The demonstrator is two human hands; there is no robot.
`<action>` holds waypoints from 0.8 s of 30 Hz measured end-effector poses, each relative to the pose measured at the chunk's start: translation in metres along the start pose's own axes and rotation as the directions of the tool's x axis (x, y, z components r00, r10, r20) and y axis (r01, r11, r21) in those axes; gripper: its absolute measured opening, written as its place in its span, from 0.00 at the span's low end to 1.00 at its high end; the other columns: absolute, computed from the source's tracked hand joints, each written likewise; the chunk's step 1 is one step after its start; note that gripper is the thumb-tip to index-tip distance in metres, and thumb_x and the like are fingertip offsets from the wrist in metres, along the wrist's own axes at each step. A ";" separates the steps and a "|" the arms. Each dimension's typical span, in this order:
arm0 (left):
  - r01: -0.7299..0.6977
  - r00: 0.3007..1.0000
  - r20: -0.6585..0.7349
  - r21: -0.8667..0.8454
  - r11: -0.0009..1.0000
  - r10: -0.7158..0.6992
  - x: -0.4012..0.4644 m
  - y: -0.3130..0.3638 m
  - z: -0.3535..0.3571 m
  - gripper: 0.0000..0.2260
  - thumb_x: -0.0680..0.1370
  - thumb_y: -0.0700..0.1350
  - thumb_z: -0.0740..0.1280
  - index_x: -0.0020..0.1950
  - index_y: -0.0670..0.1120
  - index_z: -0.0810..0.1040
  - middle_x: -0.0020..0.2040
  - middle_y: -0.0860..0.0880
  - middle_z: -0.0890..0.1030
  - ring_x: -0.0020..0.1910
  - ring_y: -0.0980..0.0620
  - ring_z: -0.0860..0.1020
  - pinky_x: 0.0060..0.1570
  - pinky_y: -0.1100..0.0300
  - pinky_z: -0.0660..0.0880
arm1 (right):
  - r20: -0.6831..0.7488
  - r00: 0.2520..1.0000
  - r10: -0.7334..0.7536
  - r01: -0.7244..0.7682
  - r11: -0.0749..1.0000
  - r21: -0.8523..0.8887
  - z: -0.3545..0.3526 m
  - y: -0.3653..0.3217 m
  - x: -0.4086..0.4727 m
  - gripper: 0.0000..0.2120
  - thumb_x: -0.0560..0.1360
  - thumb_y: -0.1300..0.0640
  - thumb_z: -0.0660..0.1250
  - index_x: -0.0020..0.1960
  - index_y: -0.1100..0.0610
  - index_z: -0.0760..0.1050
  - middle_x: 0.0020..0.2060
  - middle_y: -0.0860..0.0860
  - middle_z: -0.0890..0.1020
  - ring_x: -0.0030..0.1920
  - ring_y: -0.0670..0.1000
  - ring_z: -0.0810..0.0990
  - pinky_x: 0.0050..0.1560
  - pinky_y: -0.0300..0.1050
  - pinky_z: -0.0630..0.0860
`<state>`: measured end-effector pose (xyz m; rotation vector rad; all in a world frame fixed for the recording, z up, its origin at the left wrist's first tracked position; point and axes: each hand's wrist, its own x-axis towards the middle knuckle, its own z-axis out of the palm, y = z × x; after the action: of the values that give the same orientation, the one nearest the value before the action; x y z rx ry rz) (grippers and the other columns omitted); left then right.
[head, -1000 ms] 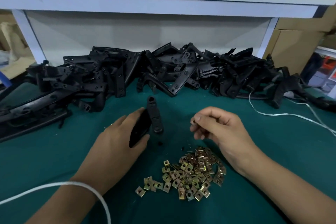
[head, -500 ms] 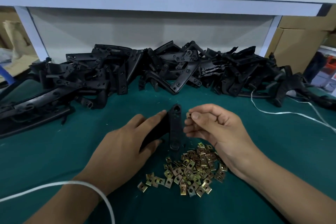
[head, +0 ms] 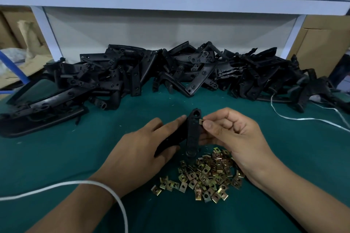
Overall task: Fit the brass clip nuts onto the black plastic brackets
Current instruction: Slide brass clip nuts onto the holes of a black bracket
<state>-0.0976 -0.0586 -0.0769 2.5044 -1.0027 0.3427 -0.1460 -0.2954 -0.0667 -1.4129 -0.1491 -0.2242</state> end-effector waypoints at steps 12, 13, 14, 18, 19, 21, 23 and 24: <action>-0.073 0.997 -0.011 0.065 0.995 0.074 -0.003 0.000 0.000 0.36 0.80 0.51 0.68 0.82 0.67 0.53 0.53 0.57 0.69 0.36 0.53 0.75 0.32 0.51 0.78 | 0.082 0.996 -0.019 0.023 0.998 -0.051 -0.004 -0.011 -0.005 0.06 0.71 0.60 0.77 0.47 0.62 0.85 0.42 0.66 0.87 0.40 0.63 0.88 0.42 0.51 0.86; -0.069 0.997 -0.016 0.091 0.993 0.071 -0.003 0.001 0.000 0.37 0.79 0.49 0.69 0.82 0.66 0.53 0.53 0.56 0.70 0.35 0.53 0.74 0.31 0.51 0.78 | 0.074 0.997 -0.024 0.028 0.998 -0.058 -0.004 -0.011 -0.006 0.07 0.71 0.60 0.77 0.47 0.62 0.85 0.42 0.66 0.87 0.39 0.63 0.88 0.41 0.50 0.86; -0.064 0.998 -0.018 0.117 0.991 0.067 -0.002 0.001 0.000 0.37 0.79 0.48 0.69 0.82 0.65 0.54 0.53 0.56 0.70 0.35 0.54 0.73 0.30 0.52 0.77 | 0.068 0.997 -0.028 0.033 0.997 -0.065 -0.004 -0.012 -0.006 0.07 0.71 0.60 0.77 0.46 0.62 0.85 0.41 0.65 0.87 0.39 0.63 0.88 0.40 0.50 0.86; -0.093 0.995 -0.015 0.119 0.989 0.095 -0.001 0.003 0.000 0.37 0.78 0.49 0.69 0.82 0.64 0.54 0.53 0.55 0.71 0.36 0.54 0.73 0.30 0.51 0.78 | 0.105 0.994 -0.019 0.022 0.999 -0.027 -0.006 -0.013 -0.006 0.07 0.71 0.60 0.77 0.46 0.61 0.84 0.40 0.65 0.86 0.38 0.62 0.88 0.39 0.50 0.85; -0.107 0.994 -0.023 0.088 0.990 0.110 -0.001 0.003 0.000 0.36 0.79 0.50 0.69 0.82 0.64 0.55 0.53 0.56 0.70 0.37 0.53 0.74 0.32 0.50 0.78 | 0.123 0.992 -0.008 0.009 1.000 -0.011 -0.008 -0.014 -0.005 0.07 0.71 0.59 0.78 0.47 0.60 0.84 0.39 0.65 0.86 0.37 0.62 0.88 0.39 0.50 0.85; -0.141 0.989 -0.046 -0.004 0.990 0.141 0.000 0.003 -0.001 0.31 0.81 0.54 0.66 0.82 0.64 0.57 0.53 0.57 0.71 0.39 0.53 0.76 0.34 0.49 0.79 | 0.167 0.986 0.029 -0.036 0.999 0.037 -0.012 -0.015 -0.002 0.12 0.70 0.59 0.78 0.53 0.58 0.82 0.39 0.64 0.86 0.36 0.60 0.87 0.39 0.50 0.84; -0.179 0.983 -0.062 -0.087 0.980 0.174 0.000 0.002 -0.001 0.27 0.82 0.58 0.62 0.81 0.64 0.60 0.53 0.57 0.72 0.41 0.53 0.77 0.37 0.49 0.79 | 0.232 0.972 0.045 -0.060 0.996 0.058 -0.017 -0.017 0.001 0.24 0.70 0.60 0.79 0.65 0.55 0.80 0.40 0.60 0.86 0.36 0.58 0.86 0.40 0.48 0.84; -0.197 0.980 -0.058 -0.121 0.973 0.191 0.000 0.002 -0.002 0.26 0.83 0.59 0.62 0.81 0.64 0.61 0.53 0.58 0.72 0.42 0.54 0.77 0.38 0.50 0.78 | 0.266 0.963 0.042 -0.056 0.998 0.043 -0.019 -0.017 0.001 0.28 0.71 0.60 0.79 0.70 0.53 0.78 0.41 0.57 0.85 0.38 0.56 0.86 0.42 0.47 0.83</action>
<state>-0.0993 -0.0587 -0.0748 2.2818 -1.2157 0.3811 -0.1497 -0.3168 -0.0527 -1.3905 -0.3374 0.0110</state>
